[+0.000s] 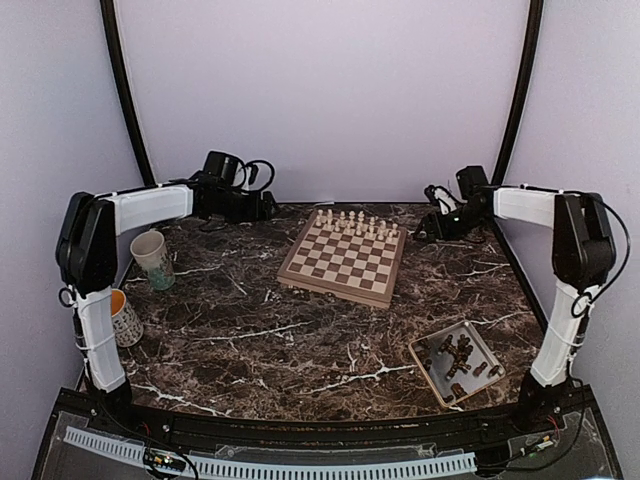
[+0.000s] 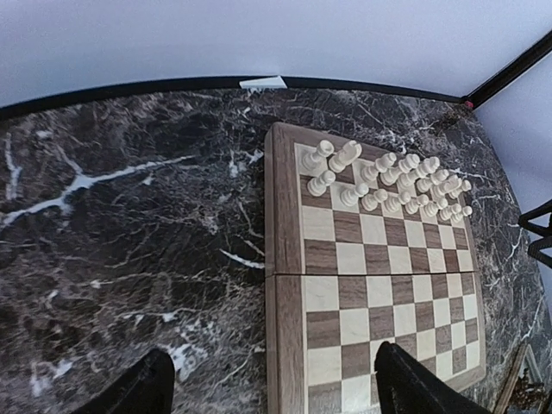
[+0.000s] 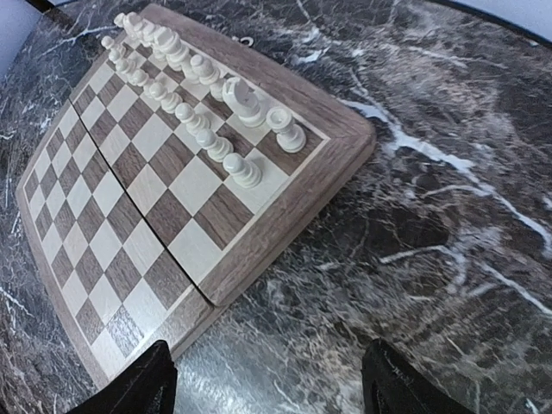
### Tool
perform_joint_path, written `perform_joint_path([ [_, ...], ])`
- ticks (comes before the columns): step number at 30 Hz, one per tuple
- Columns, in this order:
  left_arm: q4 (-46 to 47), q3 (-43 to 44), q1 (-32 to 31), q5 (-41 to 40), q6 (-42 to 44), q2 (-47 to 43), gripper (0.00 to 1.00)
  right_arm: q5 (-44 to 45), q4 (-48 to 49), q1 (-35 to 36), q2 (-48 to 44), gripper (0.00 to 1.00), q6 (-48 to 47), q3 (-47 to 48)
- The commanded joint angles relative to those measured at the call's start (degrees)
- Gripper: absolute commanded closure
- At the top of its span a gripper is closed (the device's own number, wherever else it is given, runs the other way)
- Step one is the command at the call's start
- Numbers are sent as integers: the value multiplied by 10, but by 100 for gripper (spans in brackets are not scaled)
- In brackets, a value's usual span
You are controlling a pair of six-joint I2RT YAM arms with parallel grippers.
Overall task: Set up the chess pieces on the board
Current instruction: Move the chessboard to the center of the board.
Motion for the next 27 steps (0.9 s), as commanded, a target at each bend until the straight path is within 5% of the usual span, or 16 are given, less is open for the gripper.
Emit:
perform_joint_path([
  [1, -5, 75, -10, 55, -91, 85, 17, -29, -48, 26, 76, 27, 16, 83],
  [12, 26, 115, -13, 111, -157, 202, 19, -47, -54, 41, 134, 29, 37, 87],
  [27, 52, 50, -20, 203, -149, 196, 30, -116, -66, 60, 194, 43, 9, 117],
])
